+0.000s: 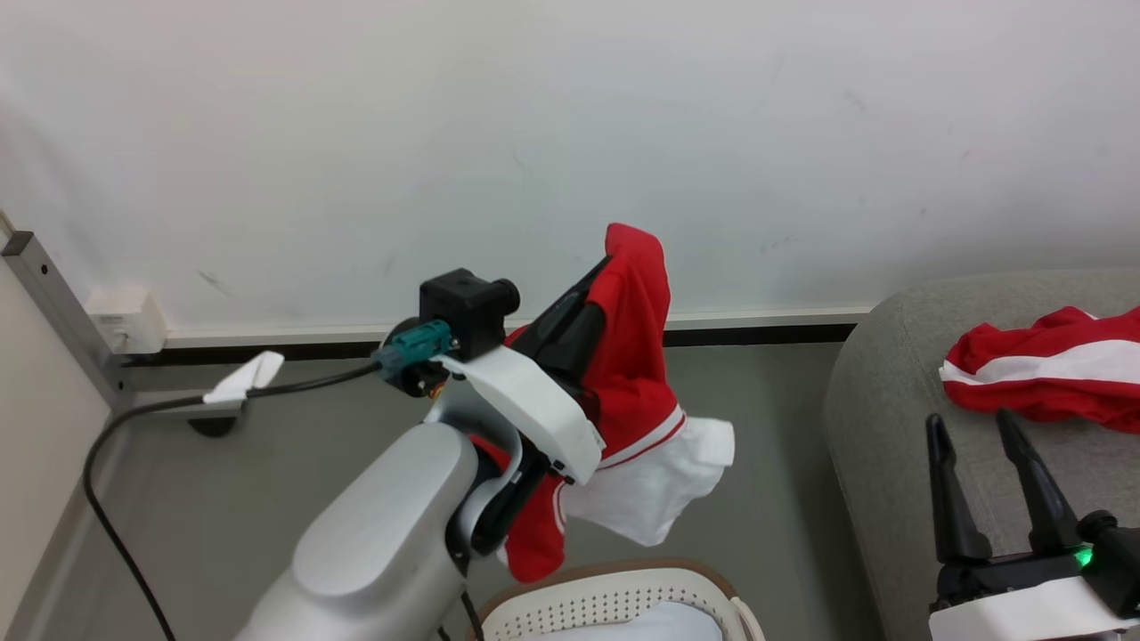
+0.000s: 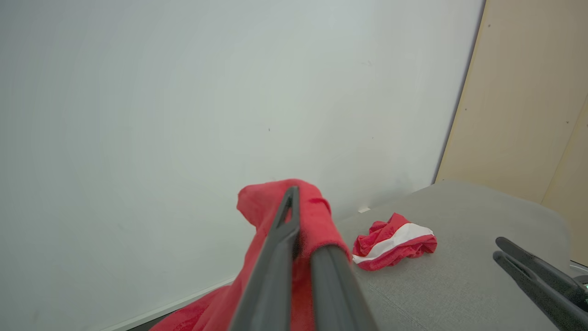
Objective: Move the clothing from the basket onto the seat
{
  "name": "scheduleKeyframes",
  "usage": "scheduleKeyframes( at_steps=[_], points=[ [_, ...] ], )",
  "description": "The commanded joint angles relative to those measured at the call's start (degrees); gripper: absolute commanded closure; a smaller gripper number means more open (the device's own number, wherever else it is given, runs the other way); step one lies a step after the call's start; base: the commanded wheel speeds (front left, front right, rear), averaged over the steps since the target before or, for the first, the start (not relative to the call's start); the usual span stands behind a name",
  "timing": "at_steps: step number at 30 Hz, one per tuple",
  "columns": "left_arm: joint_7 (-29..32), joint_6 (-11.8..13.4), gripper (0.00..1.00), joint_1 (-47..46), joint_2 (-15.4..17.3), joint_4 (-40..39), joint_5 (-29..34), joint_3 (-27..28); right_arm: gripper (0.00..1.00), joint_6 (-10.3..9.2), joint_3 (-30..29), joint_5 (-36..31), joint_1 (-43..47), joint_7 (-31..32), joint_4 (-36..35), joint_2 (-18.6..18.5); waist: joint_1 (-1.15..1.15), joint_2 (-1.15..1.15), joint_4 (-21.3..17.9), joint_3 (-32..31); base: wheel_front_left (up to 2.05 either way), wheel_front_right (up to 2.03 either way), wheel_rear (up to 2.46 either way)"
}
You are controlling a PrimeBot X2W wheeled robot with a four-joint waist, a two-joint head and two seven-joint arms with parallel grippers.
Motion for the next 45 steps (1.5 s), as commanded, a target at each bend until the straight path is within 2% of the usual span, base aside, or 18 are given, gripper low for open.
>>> scheduleKeyframes(
  at_steps=[1, 14, 20, 35, 45],
  points=[
    [0.3, 0.0, 1.0, -0.6, 0.5, -0.6, -0.3, 0.2, 0.0, -0.13, 0.3, 0.2, 0.1, 0.0, 0.3, -0.2, 0.01, 0.0, -0.1, 0.1, 0.0, 0.0, 0.0],
    [1.2, 1.0, 1.0, 0.2, 1.0, -2.6, -1.6, 0.5, 0.0, -0.13, 4.1, 3.0, -0.2, 0.0, -0.6, -1.7, 0.01, 0.0, -0.5, 1.1, 0.0, 0.0, 0.0],
    [0.0, 1.1, 1.0, -0.4, 0.7, -3.3, -1.3, 0.6, 0.0, -0.13, 8.4, 3.6, -0.7, 0.0, 0.5, -3.0, 0.01, 0.0, -0.5, 1.2, 0.0, 0.0, 0.0],
    [-0.4, 0.6, 1.0, -1.1, -1.3, -3.1, -1.5, -1.5, 0.0, -0.13, 30.7, 8.8, -12.1, 0.0, 12.2, -6.3, 0.01, 0.0, 2.9, 1.5, 0.0, 0.0, 0.0],
    [0.2, -0.8, 1.0, -1.0, -3.3, -2.7, -1.3, -4.9, 0.0, -0.13, 41.2, 13.3, -20.3, 0.0, 21.8, -6.3, 0.01, 0.0, 7.1, 0.8, 0.0, 0.0, 0.0]
  ],
)
